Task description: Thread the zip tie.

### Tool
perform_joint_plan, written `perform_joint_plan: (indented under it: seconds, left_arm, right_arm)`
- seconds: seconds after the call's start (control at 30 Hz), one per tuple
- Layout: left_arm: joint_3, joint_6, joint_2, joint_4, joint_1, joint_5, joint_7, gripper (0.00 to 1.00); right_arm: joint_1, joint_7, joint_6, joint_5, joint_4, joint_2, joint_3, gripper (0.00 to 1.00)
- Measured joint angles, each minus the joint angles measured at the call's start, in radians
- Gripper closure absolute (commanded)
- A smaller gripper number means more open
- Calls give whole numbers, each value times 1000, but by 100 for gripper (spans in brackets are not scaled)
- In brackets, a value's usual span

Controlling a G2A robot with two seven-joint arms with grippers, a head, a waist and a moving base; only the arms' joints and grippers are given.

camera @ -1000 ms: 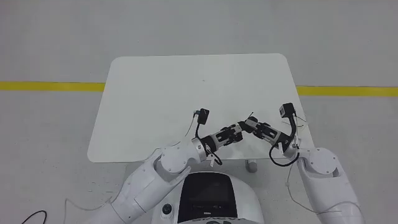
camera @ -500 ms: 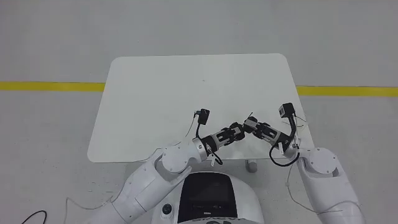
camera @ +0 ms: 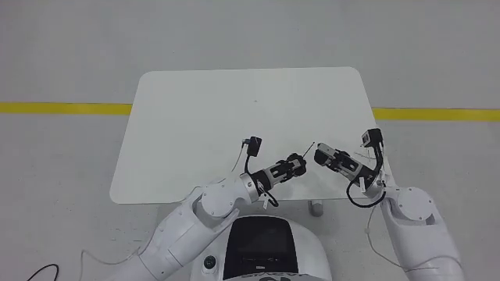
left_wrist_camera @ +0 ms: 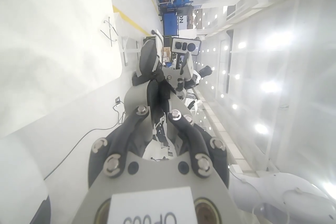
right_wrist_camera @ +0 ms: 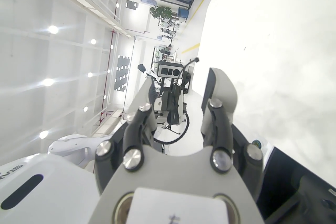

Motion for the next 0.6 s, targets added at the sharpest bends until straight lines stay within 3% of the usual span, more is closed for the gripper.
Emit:
perform_joint_plan:
  seconds: [0.2,0.6]
  left_arm:
    - [-1,-12,1,2,5,-6,-6,100]
    - [4,-4,0,2,2,-20,-27,100]
  right_arm:
    - [-21,16,0,26,-2,6,41,0]
    - [-23,9,0,41,10,7,47,0]
